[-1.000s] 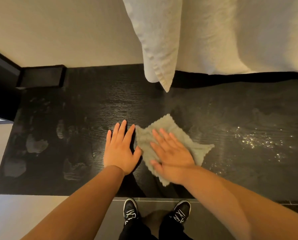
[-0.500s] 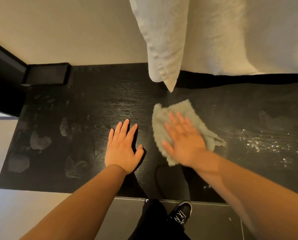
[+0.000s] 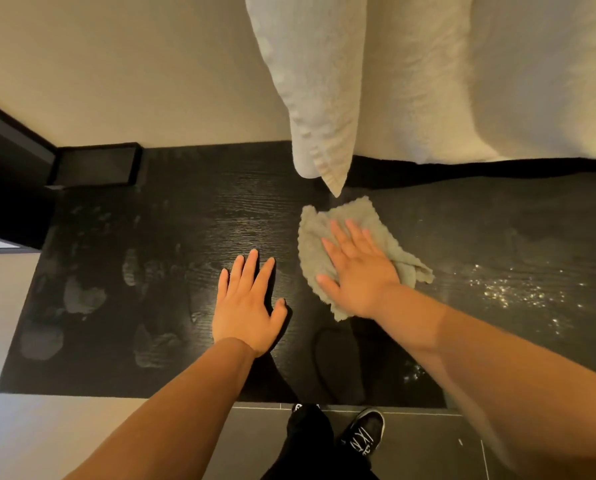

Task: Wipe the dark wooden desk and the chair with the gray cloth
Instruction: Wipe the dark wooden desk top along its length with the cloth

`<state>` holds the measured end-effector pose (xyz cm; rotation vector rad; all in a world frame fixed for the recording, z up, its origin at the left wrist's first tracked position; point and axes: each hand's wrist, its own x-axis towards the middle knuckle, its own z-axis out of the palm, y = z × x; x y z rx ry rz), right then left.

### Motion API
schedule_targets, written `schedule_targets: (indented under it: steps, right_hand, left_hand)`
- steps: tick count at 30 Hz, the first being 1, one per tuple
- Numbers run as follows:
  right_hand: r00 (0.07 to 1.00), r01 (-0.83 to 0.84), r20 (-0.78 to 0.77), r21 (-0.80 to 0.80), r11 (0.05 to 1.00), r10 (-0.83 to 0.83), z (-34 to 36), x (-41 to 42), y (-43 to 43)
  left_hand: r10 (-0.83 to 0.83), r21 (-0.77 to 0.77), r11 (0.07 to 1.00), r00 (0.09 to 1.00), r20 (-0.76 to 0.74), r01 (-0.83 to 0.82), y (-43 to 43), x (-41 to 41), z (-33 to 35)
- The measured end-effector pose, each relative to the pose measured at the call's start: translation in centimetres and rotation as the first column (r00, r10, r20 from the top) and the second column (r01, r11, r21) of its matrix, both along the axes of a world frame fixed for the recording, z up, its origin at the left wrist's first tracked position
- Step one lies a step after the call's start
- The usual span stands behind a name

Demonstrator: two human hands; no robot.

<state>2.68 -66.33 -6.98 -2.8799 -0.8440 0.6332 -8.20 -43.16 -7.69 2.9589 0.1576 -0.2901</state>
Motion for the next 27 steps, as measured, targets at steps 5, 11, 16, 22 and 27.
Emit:
schedule_targets:
  steps: [5,11,16,22,27]
  right_hand:
    - [0.964,-0.264,0.033,0.046,0.963,0.263,-0.6,-5.7,-2.7]
    - [0.996,-0.023,0.09,0.012,1.0,0.022,-0.5,5.0,-0.4]
    - [0.995,0.049,0.084,0.047,0.998,-0.053,-0.5,3.6,2.1]
    - [0.982,-0.177,0.083,0.088,0.98,0.17,-0.4,6.1,1.1]
    - [0.965,0.222,0.123,0.1,0.97,-0.234,-0.4,10.2,0.5]
  left_hand:
    - [0.014,0.042,0.999,1.0,-0.025,-0.013,-0.5,0.0,0.1]
    - [0.043,-0.038,0.999,0.992,0.119,-0.038,0.1,4.9,0.7]
    - [-0.07,-0.023,0.997,0.997,0.024,0.07,1.2,10.3,0.0]
    - [-0.106,-0.013,0.994,0.993,0.043,0.107,1.7,10.7,-0.7]
    - [-0.101,0.014,0.995,0.994,0.028,0.101,1.0,10.9,-0.5]
